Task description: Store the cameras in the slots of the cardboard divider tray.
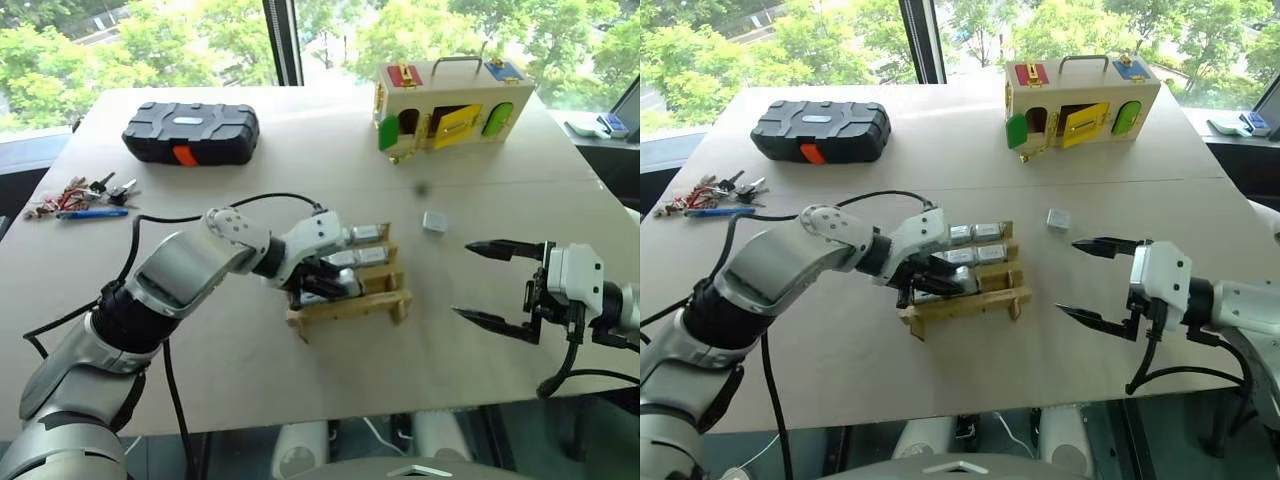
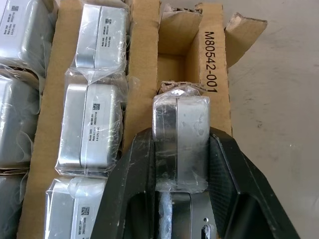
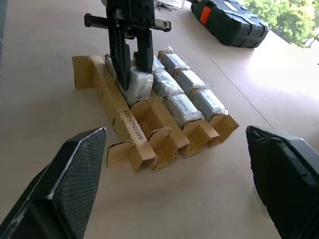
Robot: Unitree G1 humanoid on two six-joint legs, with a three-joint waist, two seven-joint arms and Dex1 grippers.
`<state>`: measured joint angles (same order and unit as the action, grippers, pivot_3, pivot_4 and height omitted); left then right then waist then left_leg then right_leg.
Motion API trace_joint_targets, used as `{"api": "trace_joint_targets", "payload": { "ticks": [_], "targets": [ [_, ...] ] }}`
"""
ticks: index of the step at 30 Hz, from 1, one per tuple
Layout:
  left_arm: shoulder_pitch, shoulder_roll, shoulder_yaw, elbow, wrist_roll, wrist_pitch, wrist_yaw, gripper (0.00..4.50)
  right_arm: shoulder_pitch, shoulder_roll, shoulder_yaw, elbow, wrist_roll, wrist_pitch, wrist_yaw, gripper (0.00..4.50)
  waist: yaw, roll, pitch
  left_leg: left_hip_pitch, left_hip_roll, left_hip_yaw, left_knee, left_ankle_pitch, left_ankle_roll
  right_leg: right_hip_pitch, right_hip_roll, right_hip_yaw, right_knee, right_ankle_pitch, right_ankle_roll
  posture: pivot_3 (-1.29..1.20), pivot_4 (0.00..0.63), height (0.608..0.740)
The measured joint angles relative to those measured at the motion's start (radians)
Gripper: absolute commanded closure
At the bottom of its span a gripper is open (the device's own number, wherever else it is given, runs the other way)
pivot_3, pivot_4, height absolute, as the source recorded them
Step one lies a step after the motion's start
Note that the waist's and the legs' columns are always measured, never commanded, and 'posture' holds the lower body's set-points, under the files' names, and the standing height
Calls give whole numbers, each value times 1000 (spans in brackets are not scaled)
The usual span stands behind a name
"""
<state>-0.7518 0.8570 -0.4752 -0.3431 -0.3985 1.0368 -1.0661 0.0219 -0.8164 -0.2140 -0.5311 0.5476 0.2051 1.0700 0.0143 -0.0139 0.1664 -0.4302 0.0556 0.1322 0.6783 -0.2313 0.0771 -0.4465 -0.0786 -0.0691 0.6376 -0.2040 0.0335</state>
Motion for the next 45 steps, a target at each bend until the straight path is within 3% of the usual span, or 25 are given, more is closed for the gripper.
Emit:
{"api": "trace_joint_targets", "payload": {
  "ticks": [1,3,5,8,14,17,18,24,30,39,43,45],
  "targets": [
    [-3,0,-3,0,4,1,0,3656,-3,0,1,0,0,0,0,53,0,0,0,0,0,0,0,0,0,0,0,0,0,0,0,0,150,740],
    [-6,-2,-6,0,7,0,0,2607,-5,0,2,1,-4,0,0,0,0,0,0,0,0,0,0,0,0,0,0,0,0,0,0,0,150,740],
    [-5,-20,5,3,12,-10,6,1853,-10,0,4,1,-7,1,-4,0,1,0,0,0,0,0,1,0,0,0,0,0,0,0,0,0,150,740],
    [-13,-88,95,8,-55,35,22,390,-29,5,13,1,-14,17,-32,0,2,0,0,-2,1,-1,4,0,1,0,0,0,2,0,0,0,150,740],
    [41,11,407,28,-242,100,-49,390,-107,71,87,25,-89,169,-236,0,-18,0,0,0,2,0,4,-1,0,-1,-1,0,4,0,0,0,150,740],
    [246,-89,624,78,-242,-136,-23,390,-212,135,182,49,-188,318,-404,0,-31,4,-2,2,2,2,4,0,0,-1,-3,1,5,2,-4,0,150,740],
    [309,-113,655,105,-233,-204,-22,177,-241,160,205,66,-197,369,-442,0,-30,2,-2,1,2,1,4,0,0,-1,-3,0,5,2,-4,0,150,740],
    [528,-118,848,167,-258,-450,-120,177,-411,390,272,238,-263,526,-667,0,-29,0,-2,-2,1,1,4,-1,-7,-2,-8,-2,4,3,-5,0,150,740],
    [702,-132,911,165,-253,-627,-166,177,-520,541,281,486,-387,556,-887,0,-23,0,-2,-3,-1,0,4,-2,-8,-3,-11,-4,4,3,-5,0,150,740],
    [755,-141,924,117,-273,-683,-130,177,-548,573,242,590,-429,561,-960,0,-34,0,-2,-2,0,2,2,-2,-8,-3,-8,-3,4,3,-5,0,150,740],
    [757,-150,924,105,-279,-682,-100,0,-547,575,250,591,-436,553,-946,1100,-34,0,-2,-2,0,2,2,-2,-7,-3,-8,-3,4,2,-4,0,150,740],
    [758,-161,919,80,-297,-670,-74,0,-546,571,264,594,-448,533,-935,2171,-33,0,-2,-2,0,2,2,-2,-7,-3,-8,-3,4,2,-4,0,150,740]
  ]
}}
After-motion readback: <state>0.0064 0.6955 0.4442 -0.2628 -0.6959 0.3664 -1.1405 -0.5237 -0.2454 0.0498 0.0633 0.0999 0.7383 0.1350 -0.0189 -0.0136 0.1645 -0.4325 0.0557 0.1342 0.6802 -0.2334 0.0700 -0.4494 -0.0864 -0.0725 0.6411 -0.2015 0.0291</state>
